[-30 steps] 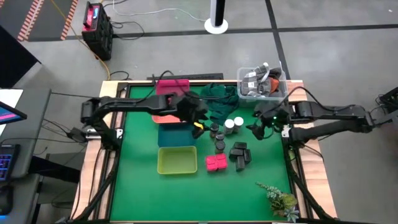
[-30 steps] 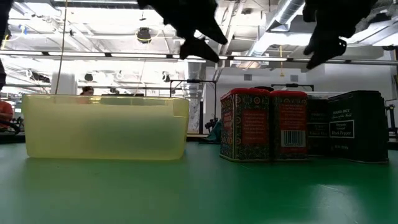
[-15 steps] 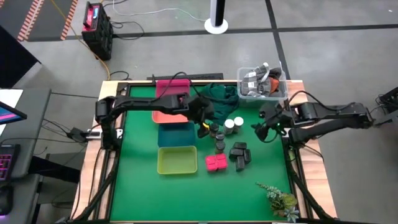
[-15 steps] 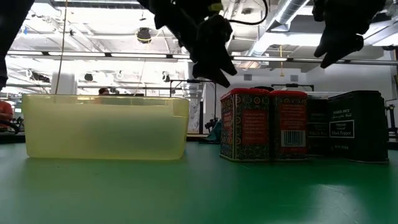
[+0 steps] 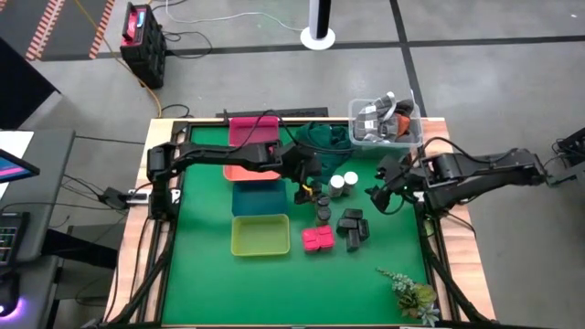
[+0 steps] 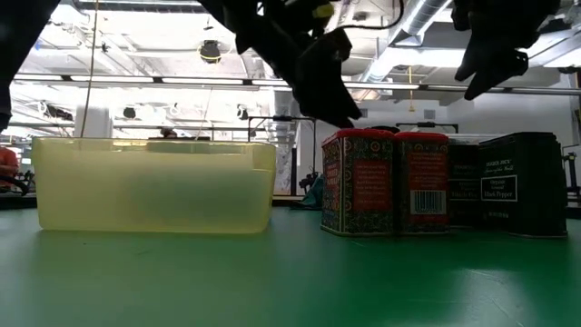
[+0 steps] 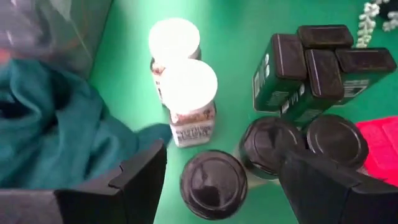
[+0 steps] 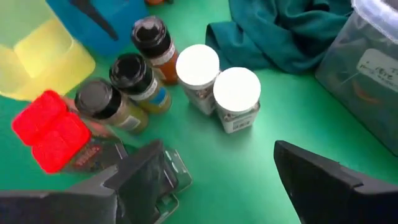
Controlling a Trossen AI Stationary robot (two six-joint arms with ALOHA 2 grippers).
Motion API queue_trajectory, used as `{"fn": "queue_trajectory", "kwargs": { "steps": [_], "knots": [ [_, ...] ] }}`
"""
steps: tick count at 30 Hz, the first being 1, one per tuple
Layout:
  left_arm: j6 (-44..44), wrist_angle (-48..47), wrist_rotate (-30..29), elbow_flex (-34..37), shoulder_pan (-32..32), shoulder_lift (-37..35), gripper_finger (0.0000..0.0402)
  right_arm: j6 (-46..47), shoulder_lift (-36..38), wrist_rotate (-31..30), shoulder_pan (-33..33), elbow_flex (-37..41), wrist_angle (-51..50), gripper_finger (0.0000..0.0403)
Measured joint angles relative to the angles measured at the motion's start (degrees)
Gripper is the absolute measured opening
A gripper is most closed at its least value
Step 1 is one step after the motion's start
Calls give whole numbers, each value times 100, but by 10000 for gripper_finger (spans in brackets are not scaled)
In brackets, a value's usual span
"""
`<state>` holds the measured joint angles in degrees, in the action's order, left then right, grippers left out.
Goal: Sort spices by type
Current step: Put the top black spice bottle into the pink bin
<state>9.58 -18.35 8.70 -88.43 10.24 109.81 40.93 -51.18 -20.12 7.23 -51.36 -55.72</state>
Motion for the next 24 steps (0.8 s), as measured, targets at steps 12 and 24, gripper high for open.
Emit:
{"fn": "queue_trajectory", "kwargs": {
  "steps": [12, 24],
  "knots": [
    [957, -246, 200, 49, 55, 8, 282, 9, -289, 7, 28, 1, 302, 327],
    [1054, -248, 282, 42, 34, 561, 282, 158, -427, 38, 67, 1, 554, 327]
  ]
}}
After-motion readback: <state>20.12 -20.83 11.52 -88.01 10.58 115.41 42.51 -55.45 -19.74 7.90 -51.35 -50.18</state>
